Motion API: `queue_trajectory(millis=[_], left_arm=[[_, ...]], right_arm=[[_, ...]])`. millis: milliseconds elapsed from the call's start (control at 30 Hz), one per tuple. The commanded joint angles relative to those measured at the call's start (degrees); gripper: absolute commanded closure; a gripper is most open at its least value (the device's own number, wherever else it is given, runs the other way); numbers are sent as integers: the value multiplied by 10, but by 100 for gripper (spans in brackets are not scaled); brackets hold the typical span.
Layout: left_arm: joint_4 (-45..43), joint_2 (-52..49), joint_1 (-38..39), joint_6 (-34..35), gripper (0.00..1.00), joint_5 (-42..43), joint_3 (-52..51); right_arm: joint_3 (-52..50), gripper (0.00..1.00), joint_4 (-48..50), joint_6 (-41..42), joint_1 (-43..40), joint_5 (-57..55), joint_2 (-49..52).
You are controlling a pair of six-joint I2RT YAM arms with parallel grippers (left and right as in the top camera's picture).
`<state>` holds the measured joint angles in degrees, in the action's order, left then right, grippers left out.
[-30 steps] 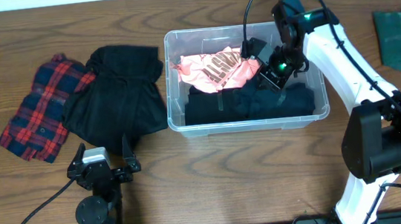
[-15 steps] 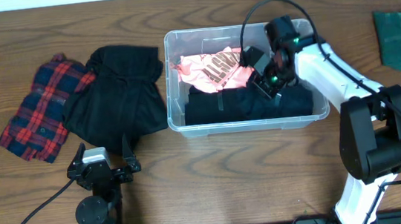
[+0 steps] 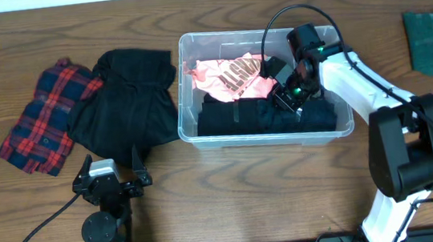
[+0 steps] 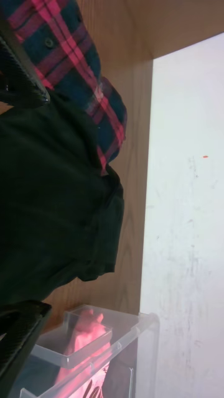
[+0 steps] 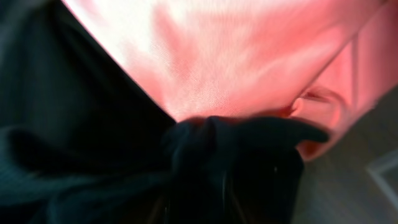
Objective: Pack container
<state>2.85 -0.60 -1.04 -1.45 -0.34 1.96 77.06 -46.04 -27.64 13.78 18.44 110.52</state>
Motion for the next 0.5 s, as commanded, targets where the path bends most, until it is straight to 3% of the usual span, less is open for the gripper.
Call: queue_trajectory(millis=[0, 100, 267, 467], left_arm=[[12, 4, -3, 3, 2, -3, -17], [12, 4, -3, 3, 2, -3, -17], [12, 4, -3, 3, 2, -3, -17], [12, 4, -3, 3, 2, -3, -17]], right_arm=[[20, 74, -13, 15, 9, 30, -46], [20, 76, -41, 15, 11, 30, -68], [20, 99, -65, 15, 28, 37, -92], [8, 98, -73, 14, 61, 35, -92]])
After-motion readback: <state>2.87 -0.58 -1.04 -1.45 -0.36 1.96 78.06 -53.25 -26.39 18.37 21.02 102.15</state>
